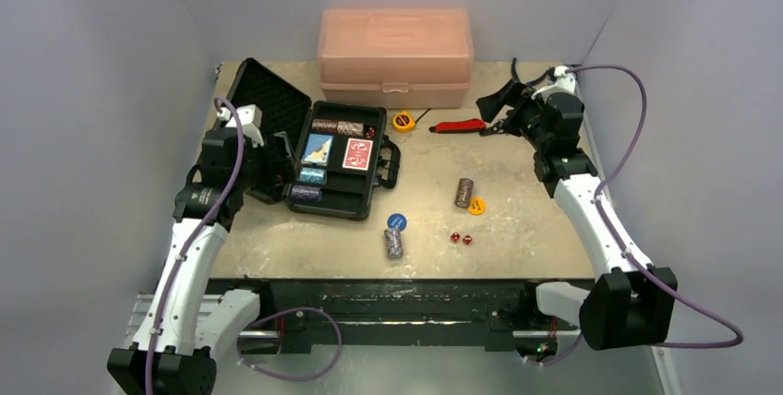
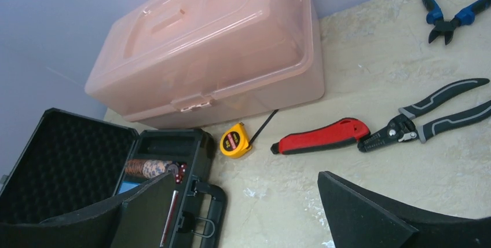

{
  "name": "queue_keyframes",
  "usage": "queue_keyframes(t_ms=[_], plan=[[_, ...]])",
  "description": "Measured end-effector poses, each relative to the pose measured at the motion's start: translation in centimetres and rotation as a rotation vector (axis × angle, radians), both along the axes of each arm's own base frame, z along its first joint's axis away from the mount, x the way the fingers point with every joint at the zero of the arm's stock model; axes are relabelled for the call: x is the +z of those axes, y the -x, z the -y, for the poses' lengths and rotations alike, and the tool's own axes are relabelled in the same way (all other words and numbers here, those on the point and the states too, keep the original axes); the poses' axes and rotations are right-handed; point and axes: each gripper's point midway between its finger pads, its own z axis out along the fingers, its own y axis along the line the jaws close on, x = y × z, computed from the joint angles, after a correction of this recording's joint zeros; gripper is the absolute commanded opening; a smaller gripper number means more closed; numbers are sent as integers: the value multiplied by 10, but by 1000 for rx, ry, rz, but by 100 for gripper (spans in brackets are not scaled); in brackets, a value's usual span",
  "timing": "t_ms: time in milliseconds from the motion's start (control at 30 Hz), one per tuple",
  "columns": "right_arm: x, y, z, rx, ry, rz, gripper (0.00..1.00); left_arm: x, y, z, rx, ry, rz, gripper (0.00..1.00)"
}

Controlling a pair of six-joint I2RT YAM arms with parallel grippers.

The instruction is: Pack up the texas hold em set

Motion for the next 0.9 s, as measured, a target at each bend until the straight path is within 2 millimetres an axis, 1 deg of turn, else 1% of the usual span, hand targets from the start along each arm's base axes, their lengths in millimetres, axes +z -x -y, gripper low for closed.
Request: queue_keyframes(t_ms=[233, 367, 467, 567, 667, 767, 900], plan=[[-9, -6, -5, -8, 18, -77, 99, 0, 4, 19, -77, -7, 2, 100], [-10, -6, -10, -22, 46, -121, 99, 2, 7, 36, -141, -9, 0, 99], [-15, -3, -18, -24, 81, -167, 99, 4, 7, 45, -174, -9, -5, 99], [-25, 2, -27, -10, 121, -219, 99, 7, 9, 52, -202, -7, -11, 97], [-37, 7, -32, 6, 153, -281, 99, 9, 10, 57, -226, -11, -15, 97], [-52, 11, -30, 10, 178, -344, 99, 7, 12, 59, -249, -24, -25, 96], [-66, 20, -28, 12, 197, -407, 99, 4, 15, 63, -278, -38, -38, 95]])
